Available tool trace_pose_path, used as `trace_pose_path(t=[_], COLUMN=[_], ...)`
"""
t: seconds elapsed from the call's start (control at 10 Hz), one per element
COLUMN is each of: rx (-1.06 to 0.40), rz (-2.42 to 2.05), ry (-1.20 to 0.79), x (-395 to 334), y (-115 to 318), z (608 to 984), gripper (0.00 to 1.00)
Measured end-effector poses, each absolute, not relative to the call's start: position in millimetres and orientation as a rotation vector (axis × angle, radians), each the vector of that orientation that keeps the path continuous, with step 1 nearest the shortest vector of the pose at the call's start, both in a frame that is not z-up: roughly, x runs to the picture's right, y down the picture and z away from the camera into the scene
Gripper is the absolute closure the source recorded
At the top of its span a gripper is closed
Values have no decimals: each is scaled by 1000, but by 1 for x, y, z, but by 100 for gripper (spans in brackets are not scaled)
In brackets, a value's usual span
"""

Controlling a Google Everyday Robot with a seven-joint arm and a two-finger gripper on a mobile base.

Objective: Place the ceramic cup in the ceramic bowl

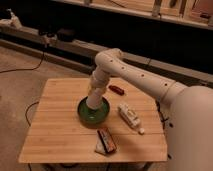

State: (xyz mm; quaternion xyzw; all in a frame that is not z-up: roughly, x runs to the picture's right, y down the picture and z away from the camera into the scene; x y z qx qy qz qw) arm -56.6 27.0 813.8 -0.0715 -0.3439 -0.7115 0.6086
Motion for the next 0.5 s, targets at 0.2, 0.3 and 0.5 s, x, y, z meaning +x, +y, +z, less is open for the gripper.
trace_pose_path(t=[0.2, 0.3, 0.5], rx=[-180, -173, -151], rz=[-1699, -1721, -1763], ry=[-823, -833, -846], x=[-70, -77, -91], y=[39, 43, 48], z=[815, 814, 811], gripper=[38, 30, 26])
